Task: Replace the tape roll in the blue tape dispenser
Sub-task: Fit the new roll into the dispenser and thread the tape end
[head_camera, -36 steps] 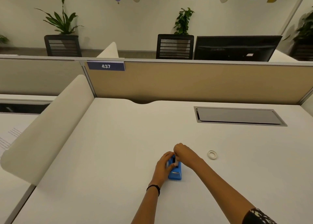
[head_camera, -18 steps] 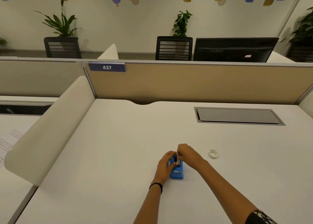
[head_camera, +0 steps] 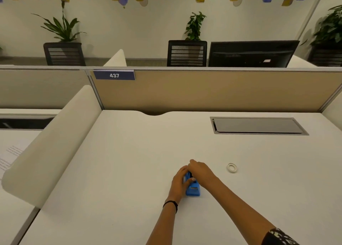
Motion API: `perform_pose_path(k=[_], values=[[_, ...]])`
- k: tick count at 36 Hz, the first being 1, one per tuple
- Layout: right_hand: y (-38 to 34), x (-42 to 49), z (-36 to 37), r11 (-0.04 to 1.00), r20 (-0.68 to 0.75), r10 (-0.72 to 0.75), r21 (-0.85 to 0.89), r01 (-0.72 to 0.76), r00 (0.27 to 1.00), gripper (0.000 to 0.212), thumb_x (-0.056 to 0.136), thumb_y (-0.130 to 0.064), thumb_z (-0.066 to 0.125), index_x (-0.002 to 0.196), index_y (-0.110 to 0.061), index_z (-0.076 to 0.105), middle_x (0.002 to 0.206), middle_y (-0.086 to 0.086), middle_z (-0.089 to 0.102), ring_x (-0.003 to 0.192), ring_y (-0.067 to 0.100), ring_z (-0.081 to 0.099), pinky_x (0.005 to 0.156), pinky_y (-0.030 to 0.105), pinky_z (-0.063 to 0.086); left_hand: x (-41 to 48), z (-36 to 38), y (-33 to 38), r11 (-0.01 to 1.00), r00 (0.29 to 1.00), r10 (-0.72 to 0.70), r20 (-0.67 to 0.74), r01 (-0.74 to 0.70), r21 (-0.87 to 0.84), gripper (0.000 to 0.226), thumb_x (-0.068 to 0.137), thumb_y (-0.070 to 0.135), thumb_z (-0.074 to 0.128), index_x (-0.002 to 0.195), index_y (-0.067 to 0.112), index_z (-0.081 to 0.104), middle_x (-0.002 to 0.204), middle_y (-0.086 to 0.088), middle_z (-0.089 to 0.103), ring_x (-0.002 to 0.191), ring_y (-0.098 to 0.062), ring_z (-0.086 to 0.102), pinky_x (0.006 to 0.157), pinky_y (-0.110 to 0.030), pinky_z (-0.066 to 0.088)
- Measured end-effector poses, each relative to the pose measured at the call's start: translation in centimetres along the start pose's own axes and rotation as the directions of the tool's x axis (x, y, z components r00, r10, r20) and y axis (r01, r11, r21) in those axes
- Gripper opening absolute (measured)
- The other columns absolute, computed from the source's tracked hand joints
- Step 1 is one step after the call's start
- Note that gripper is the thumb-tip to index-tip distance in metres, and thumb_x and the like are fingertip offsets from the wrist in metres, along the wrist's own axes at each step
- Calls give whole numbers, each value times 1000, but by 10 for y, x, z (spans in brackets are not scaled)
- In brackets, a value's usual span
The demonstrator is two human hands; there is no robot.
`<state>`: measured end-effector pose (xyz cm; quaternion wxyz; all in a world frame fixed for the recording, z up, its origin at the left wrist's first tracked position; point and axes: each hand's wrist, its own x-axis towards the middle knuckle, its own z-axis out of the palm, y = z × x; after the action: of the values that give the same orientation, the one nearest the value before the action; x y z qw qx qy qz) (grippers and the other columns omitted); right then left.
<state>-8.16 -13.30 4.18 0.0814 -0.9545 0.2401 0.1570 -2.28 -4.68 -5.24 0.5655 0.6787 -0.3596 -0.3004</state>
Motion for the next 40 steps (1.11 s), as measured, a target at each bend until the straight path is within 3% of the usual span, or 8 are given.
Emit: perform_pose_path(k=[3,7,11,15,23,26,28,40], values=[[3,-2,1,1000,-23,-15,12,15,1000,29,85,-3,59,86,-15,32,60,1,25,55,16,39,44,19,23,-1,0,3,1000,1000,4,10,-4,-3,31,87,22,64,107,44,56,117,9,61,110,-10,58,97,-28,50],[9,-3,1,999,-23,-43,8,43,999,25,87,-5,58,85,-17,36,61,-3,20,49,9,27,46,19,23,-1,0,3,1000,1000,1,18,-1,12,28,86,25,65,113,33,58,119,6,61,111,-11,58,99,-34,49],[8,1,2,999,-22,-37,-1,37,999,16,85,-3,58,92,-14,48,61,0,26,55,14,38,56,24,34,-1,0,4,1000,1000,0,4,0,19,32,86,24,65,108,45,55,117,12,61,109,-7,58,96,-25,49],[7,4,1,999,-23,-37,1,37,999,27,84,-1,58,77,-17,38,59,-4,21,49,12,31,46,20,25,-1,0,5,999,1000,-2,1,2,33,37,85,23,66,102,53,53,112,20,60,105,0,58,88,-14,48],[5,4,7,1000,-40,7,30,-6,999,29,84,-2,59,82,-13,32,57,-2,24,47,7,25,43,18,19,-2,-1,9,999,1000,0,8,-1,41,31,87,20,64,107,42,54,117,6,61,108,-11,58,95,-26,49],[6,3,0,999,-4,-7,36,7,1000,33,84,-2,59,69,-17,34,59,-2,22,48,7,24,44,17,19,-2,-1,10,999,1000,-18,8,17,51,33,86,19,65,112,37,54,120,5,60,111,-12,57,98,-28,48],[8,2,-2,999,16,-7,37,6,1000,49,85,-2,58,57,-22,22,59,-3,22,49,6,23,46,17,19,-2,-2,8,998,999,-40,12,39,52,36,86,19,65,120,25,55,125,1,59,115,-14,56,103,-34,47],[7,9,-2,997,79,58,49,-62,995,51,83,3,57,53,-19,22,53,0,25,45,8,20,43,18,19,0,-1,2,996,997,-73,4,73,59,43,86,21,65,127,17,51,130,-2,57,119,-18,54,105,-41,45]])
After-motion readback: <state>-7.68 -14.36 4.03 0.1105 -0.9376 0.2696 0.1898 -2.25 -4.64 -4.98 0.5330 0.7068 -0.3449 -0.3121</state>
